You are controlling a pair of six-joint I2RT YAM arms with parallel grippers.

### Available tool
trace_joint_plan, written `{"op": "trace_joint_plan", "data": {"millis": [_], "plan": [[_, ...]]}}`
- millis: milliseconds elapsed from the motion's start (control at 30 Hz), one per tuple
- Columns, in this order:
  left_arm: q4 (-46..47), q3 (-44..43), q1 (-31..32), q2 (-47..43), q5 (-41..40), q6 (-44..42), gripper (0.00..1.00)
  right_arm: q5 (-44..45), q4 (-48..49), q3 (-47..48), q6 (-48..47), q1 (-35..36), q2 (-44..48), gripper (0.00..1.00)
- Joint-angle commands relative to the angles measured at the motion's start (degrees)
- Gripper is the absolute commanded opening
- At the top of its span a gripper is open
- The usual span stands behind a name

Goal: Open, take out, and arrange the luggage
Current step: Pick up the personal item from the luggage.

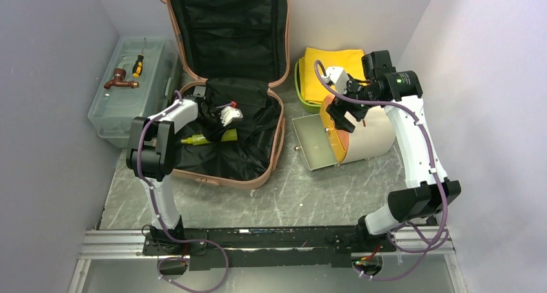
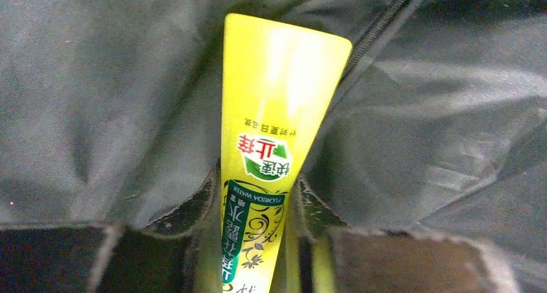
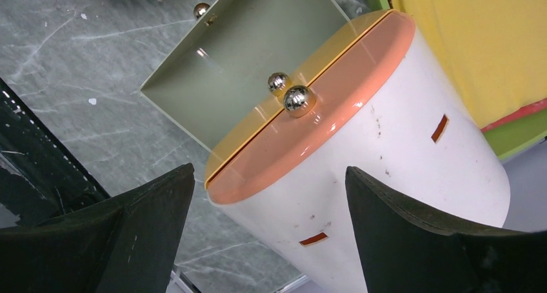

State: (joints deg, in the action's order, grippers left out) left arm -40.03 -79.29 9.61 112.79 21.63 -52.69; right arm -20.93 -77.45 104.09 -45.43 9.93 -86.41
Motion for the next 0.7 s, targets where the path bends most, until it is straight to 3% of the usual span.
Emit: {"op": "trace_joint_plan", "data": {"millis": [0,333,667], "plan": [[-4.8,-1.5,0.6,1.3,0.1,4.4,0.12,0.8,1.7,-0.6,-0.1,0.0,2.2,0.9],[-12.5,-11.9,4.1,-5.8,5.9,3.6,0.17,2.7,2.5,-1.0,0.4,0.1,2.5,0.9],[-11.0,-18.1,16.3,-10.7,4.7,-0.6,0.16,10.2,9.1,0.9,5.2,-4.3,3.7,0.92]]}}
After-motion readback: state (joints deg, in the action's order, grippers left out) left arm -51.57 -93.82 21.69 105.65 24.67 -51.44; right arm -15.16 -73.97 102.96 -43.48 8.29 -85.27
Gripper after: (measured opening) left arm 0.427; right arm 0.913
